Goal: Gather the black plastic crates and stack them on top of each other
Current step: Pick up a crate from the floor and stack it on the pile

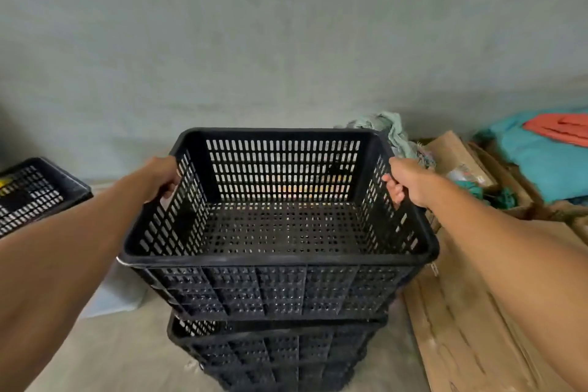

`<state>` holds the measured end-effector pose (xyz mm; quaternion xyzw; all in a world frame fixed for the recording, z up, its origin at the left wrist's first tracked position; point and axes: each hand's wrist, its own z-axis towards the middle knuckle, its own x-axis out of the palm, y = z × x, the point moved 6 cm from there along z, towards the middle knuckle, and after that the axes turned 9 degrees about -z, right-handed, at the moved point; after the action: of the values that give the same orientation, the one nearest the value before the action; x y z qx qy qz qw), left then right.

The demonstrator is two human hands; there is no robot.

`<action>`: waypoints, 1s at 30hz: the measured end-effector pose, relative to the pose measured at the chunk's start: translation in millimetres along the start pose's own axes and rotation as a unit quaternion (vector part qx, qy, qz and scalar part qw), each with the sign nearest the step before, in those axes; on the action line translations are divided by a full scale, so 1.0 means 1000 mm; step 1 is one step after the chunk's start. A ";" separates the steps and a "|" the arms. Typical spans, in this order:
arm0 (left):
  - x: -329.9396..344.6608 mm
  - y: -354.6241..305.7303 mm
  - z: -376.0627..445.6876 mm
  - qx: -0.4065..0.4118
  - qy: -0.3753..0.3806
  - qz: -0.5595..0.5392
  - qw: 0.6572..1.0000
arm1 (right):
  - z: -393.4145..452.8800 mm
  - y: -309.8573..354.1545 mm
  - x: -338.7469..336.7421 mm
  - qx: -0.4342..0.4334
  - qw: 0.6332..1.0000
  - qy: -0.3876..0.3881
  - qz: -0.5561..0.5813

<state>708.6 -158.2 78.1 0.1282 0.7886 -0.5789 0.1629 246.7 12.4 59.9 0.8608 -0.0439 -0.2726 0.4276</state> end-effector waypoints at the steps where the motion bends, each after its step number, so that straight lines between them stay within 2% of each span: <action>1: -0.003 0.004 0.000 -0.004 -0.003 -0.004 1.000 | 0.001 0.001 0.001 -0.002 1.000 0.004 0.001; 6: -0.017 0.034 -0.002 -0.055 -0.003 -0.045 0.997 | 0.000 0.006 0.007 -0.040 0.999 -0.011 -0.005; 12: -0.027 0.040 -0.014 -0.012 -0.004 -0.016 1.000 | -0.004 0.009 0.013 -0.129 0.986 -0.070 -0.084; 16: -0.033 0.029 -0.016 0.017 -0.018 0.011 1.000 | -0.002 0.005 0.017 -0.125 0.984 -0.091 -0.093; 22: -0.023 0.041 -0.030 0.017 0.020 0.039 0.999 | 0.000 0.007 0.017 -0.127 0.977 -0.097 -0.138; 27: -0.024 0.045 -0.033 0.011 0.018 0.019 1.000 | -0.005 0.006 0.014 -0.126 0.980 -0.075 -0.133; 30: -0.024 0.049 -0.032 0.006 0.014 0.002 1.000 | -0.007 0.003 0.017 -0.142 0.968 -0.092 -0.188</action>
<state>746.3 -113.7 54.0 0.1383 0.7872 -0.5815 0.1522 265.1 10.0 58.2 0.7554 0.1187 -0.4291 0.4807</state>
